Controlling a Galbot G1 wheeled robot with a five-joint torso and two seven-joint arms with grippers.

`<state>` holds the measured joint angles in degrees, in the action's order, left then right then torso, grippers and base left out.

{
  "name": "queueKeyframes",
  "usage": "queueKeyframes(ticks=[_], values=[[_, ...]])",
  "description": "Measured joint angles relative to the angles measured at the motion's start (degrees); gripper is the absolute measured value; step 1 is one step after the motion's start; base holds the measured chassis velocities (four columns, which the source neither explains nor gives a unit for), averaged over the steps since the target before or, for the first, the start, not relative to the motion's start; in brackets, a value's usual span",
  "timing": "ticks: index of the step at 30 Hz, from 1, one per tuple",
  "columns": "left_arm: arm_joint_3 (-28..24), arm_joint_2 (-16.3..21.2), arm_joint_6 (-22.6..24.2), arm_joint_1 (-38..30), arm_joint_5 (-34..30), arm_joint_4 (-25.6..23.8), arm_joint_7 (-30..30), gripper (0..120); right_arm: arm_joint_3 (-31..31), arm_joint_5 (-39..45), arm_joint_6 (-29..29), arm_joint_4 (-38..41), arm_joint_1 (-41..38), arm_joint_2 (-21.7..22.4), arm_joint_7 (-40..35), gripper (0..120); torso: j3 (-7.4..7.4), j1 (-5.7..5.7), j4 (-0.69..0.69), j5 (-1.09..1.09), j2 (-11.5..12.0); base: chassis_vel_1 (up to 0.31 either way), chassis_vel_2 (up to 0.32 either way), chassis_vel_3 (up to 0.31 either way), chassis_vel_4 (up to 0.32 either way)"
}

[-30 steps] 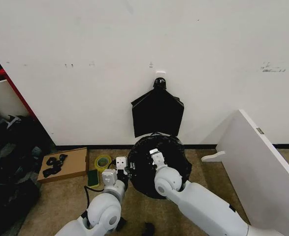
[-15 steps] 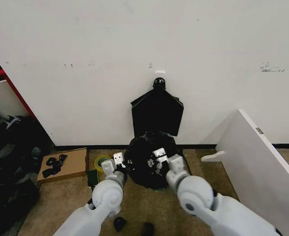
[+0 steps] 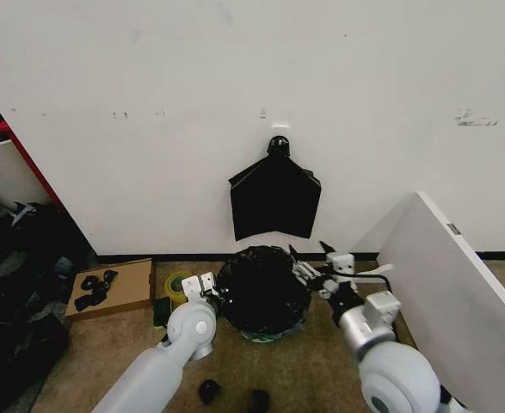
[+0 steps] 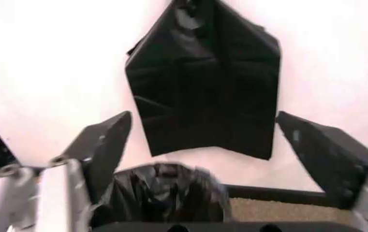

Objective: Place the garbage bag over the trash bin.

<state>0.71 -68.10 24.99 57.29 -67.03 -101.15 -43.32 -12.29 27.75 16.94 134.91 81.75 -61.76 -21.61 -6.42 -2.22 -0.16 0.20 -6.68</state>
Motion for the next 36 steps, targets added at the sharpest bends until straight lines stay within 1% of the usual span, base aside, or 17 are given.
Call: queueKeyframes(ticks=[4, 7, 12, 13, 15, 17, 19, 20, 21, 23, 24, 27, 28, 29, 34, 35, 36], values=[[1.6, 0.5, 0.7, 0.2, -0.9, -0.6, 1.0, 34, -0.7, -0.1, 0.1, 0.8, 0.7, -0.9, 0.0, 100, 0.0, 0.0, 0.01, 0.0, 0.0, 0.0, 0.0, 0.0, 0.0], [2.4, 1.1, 1.1, 0.6, -1.3, -1.6, 1.1, 41, -0.8, -0.1, 0.3, 0.8, 0.6, -1.1, 0.0, 100, 0.0, 0.0, 0.01, 0.0, 0.0, 0.0, 0.0, 0.0, 0.0], [4.3, 3.7, 2.8, 2.8, -1.8, -5.7, 1.5, 65, -0.9, -0.4, 0.5, 0.2, 0.8, -1.9, -0.2, 100, 0.0, 0.0, 0.02, 0.0, 0.0, 0.0, 0.0, 0.0, 0.0], [4.3, 3.7, 2.8, 2.8, -1.8, -5.7, 1.5, 65, -0.9, -0.4, 0.5, 0.2, 0.8, -1.9, -0.2, 100, 0.0, 0.0, 0.02, 0.0, 0.0, 0.0, 0.0, 0.0, 0.0], [4.5, 4.3, 2.9, 3.7, -0.8, -7.7, 2.4, 71, -0.8, -0.5, 0.4, 0.0, 0.9, -2.3, -0.2, 100, 0.0, 0.0, 0.01, 0.0, 0.0, 0.0, 0.0, 0.0, 0.0], [4.7, 5.4, 2.1, 5.3, 3.7, -10.5, 5.0, 80, -1.3, -1.4, -0.4, -0.5, 0.8, -3.1, 0.0, 100, 0.0, 0.0, 0.01, 0.0, 0.0, 0.0, 0.0, 0.0, 0.0], [5.1, 6.1, -1.1, 7.6, 9.2, -12.8, 7.8, 88, -2.2, -3.9, -2.4, -1.6, 1.0, -3.8, 1.0, 100, 0.0, 0.0, 0.01, 0.0, 0.0, 0.0, 0.0, 0.0, 0.0], [5.5, 6.7, -4.1, 9.8, 13.4, -14.2, 10.4, 93, -3.2, -6.4, -5.0, -2.6, 1.8, -4.3, 2.2, 100, 0.0, 0.0, 0.0, -0.01, 0.0, 0.0, 0.0, 0.0, 0.0], [5.5, 6.7, -4.1, 9.8, 13.4, -14.2, 10.4, 93, -3.2, -6.4, -5.0, -2.6, 1.8, -4.3, 2.2, 100, 0.0, 0.0, 0.0, -0.01, 0.0, 0.0, 0.0, 0.0, 0.0], [6.1, 7.9, -10.1, 14.3, 20.8, -16.4, 15.2, 98, -5.2, -10.4, -10.4, -5.0, 3.6, -5.2, 4.4, 100, -0.01, 0.0, 0.01, 0.01, 0.0, 0.0, 0.0, 0.0, 0.0], [6.3, 8.2, -11.6, 15.5, 22.9, -16.9, 16.4, 98, -5.8, -11.4, -12.2, -5.9, 4.3, -5.5, 5.0, 100, 0.0, 0.0, 0.02, 0.01, 0.0, 0.0, 0.0, 0.0, 0.0], [7.2, 8.2, -21.8, 23.8, 37.0, -19.7, 22.6, 100, -8.6, -16.0, -20.8, -8.7, 8.7, -7.7, 7.7, 100, 0.0, 0.0, 0.01, 0.01, 0.0, 0.0, 0.0, 0.0, 0.0], [7.2, 8.2, -21.8, 23.8, 37.0, -19.7, 22.6, 100, -8.6, -16.0, -20.8, -8.7, 8.7, -7.7, 7.7, 100, 0.0, 0.0, 0.01, 0.01, 0.0, 0.0, 0.0, 0.0, 0.0], [7.6, 7.7, -23.7, 25.4, 39.9, -19.9, 23.4, 100, -9.0, -16.7, -21.9, -9.0, 9.5, -8.2, 8.1, 100, 0.0, 0.0, 0.0, 0.0, 0.0, 0.0, 0.0, 0.0, 0.0], [11.9, 1.8, -37.1, 37.5, 61.7, -20.8, 26.7, 100, -11.6, -20.4, -29.7, -10.7, 15.8, -12.8, 11.5, 100, 0.0, 0.0, 0.04, 0.0, 0.0, 0.0, 0.0, 0.0, 0.0], [13.0, 0.6, -39.7, 39.1, 64.9, -20.9, 27.1, 100, -12.3, -21.5, -31.3, -10.8, 17.0, -13.7, 12.0, 100, 0.01, 0.01, 0.02, 0.01, 0.0, 0.0, 0.0, 0.0, 0.0], [13.0, 0.6, -39.7, 39.1, 64.9, -20.9, 27.1, 100, -12.3, -21.5, -31.3, -10.8, 17.0, -13.7, 12.0, 100, 0.01, 0.01, 0.02, 0.01, 0.0, 0.0, 0.0, 0.0, 0.0]])
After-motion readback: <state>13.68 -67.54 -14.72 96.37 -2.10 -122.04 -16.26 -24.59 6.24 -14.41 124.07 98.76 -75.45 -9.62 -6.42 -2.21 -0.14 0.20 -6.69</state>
